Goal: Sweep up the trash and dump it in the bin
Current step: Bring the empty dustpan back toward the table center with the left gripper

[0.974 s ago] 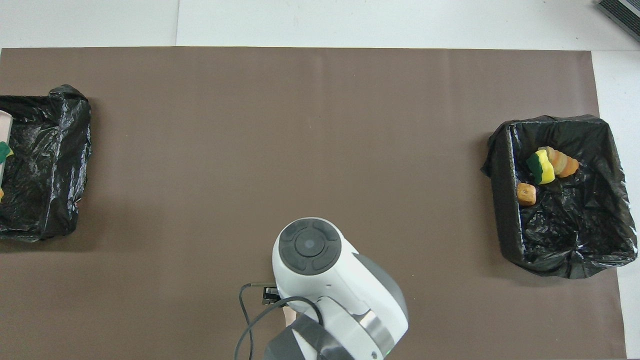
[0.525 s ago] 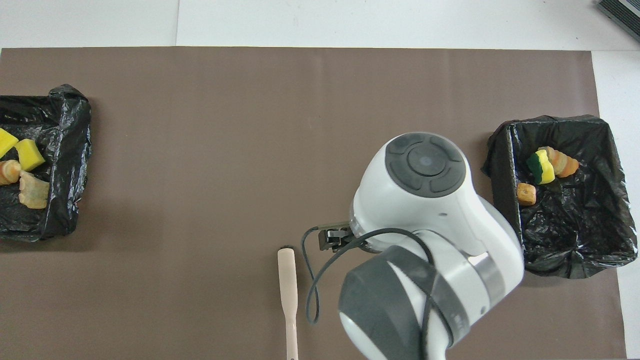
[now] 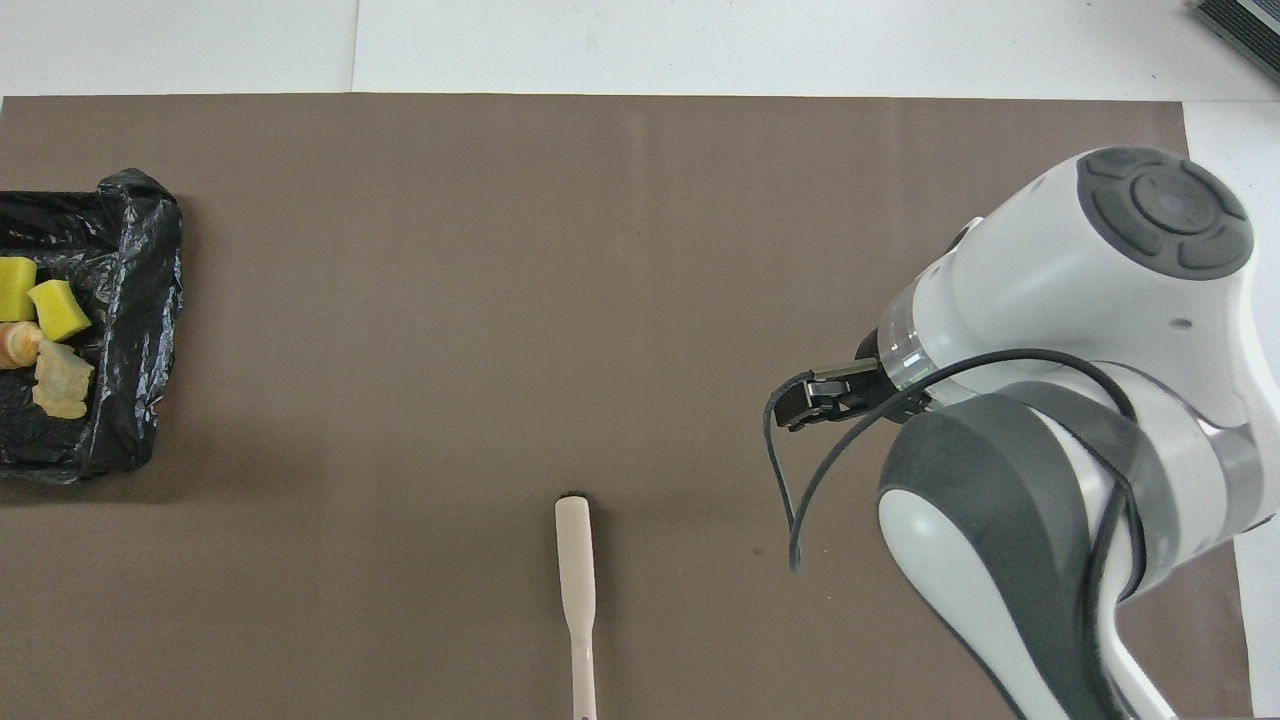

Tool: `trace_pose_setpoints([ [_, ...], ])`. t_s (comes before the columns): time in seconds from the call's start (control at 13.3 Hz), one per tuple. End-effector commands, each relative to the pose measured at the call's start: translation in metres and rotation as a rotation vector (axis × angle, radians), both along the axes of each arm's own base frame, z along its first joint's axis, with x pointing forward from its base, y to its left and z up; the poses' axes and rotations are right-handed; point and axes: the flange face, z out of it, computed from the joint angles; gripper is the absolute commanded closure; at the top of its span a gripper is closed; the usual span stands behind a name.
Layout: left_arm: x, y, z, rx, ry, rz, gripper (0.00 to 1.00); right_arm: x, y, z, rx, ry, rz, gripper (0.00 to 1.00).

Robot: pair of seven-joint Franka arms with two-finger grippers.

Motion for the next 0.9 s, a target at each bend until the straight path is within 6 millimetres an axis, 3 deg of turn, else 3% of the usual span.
trace_pose_setpoints([
  [0.0,0.012,-0.057,0.0,-0.122,-0.003,0.012,1.0,0.003,-0.015,0.003,-0.045,-0.024,0.009,0.0],
  [0.07,0.018,-0.087,-0.007,-0.162,0.014,-0.001,1.0,0.007,-0.025,0.004,-0.048,-0.027,0.002,0.0],
  [0.3,0.022,-0.142,-0.025,-0.33,-0.067,0.132,1.0,0.021,-0.074,0.013,-0.025,-0.048,0.058,0.0],
  [0.45,0.027,-0.197,-0.049,-0.417,-0.096,0.224,1.0,0.032,-0.116,0.029,-0.024,-0.087,0.026,0.0],
  [0.75,0.028,-0.307,-0.096,-0.601,-0.202,0.523,1.0,0.039,-0.197,0.032,-0.024,-0.102,0.025,0.0],
  [0.82,0.025,-0.329,-0.104,-0.628,-0.212,0.575,1.0,0.04,-0.207,0.04,-0.028,-0.119,0.032,0.0],
])
